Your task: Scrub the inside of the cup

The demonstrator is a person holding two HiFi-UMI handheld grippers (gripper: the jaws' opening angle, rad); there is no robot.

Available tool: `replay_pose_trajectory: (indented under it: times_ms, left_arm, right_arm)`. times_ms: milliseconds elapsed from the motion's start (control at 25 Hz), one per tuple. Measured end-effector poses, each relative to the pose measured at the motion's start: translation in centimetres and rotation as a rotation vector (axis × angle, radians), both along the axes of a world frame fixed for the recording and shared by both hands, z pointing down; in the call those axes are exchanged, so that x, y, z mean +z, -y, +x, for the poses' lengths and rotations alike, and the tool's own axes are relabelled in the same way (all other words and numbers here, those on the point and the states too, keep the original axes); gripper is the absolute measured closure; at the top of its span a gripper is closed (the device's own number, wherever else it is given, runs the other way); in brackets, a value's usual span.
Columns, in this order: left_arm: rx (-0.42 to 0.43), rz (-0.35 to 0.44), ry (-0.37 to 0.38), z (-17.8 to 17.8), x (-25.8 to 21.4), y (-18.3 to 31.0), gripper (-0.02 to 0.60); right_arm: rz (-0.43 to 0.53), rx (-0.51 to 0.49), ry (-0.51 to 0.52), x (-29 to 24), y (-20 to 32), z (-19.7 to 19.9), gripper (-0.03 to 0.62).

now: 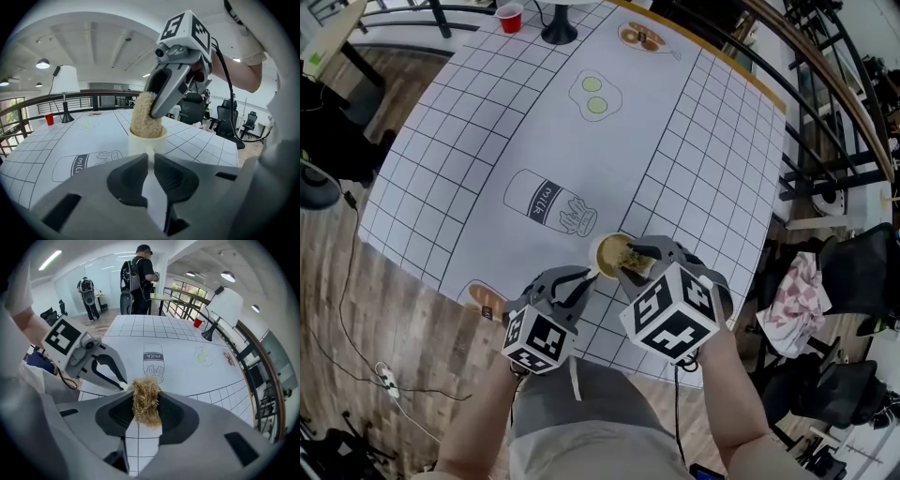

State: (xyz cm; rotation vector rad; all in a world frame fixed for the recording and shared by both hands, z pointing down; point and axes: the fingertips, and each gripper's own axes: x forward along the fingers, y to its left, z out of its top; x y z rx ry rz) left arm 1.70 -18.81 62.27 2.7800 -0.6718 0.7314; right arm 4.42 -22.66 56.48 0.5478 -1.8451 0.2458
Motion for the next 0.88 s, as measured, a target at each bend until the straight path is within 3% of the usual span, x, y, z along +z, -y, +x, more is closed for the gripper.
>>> replay_pose_trajectory:
  times_ms: [160, 560, 720, 880]
  left_arm:
    - [-0.005, -0.002, -0.017, -0.1, 0.0, 0.1, 0.529]
    - [0.009, -0.009, -0.024, 0.1, 0.1, 0.3, 0.529]
    - [0.006, -0.019, -0.015, 0.2, 0.2, 0.3, 0.529]
    - [0.007, -0.019, -0.002, 0.1, 0.4, 0.4, 0.529]
  right_arm:
    - [-0.041, -0.005, -0.047, 2.9, 0.4, -0.4, 0.462]
    - [-0.115, 0.070, -0.047, 5.4, 0.3, -0.4, 0.468]
    - [-0.234, 0.147, 0.104, 5.0, -0.2, -0.3, 0.470]
    - [-0.227, 0.230, 0.313, 2.5, -0.1, 0.2, 0.470]
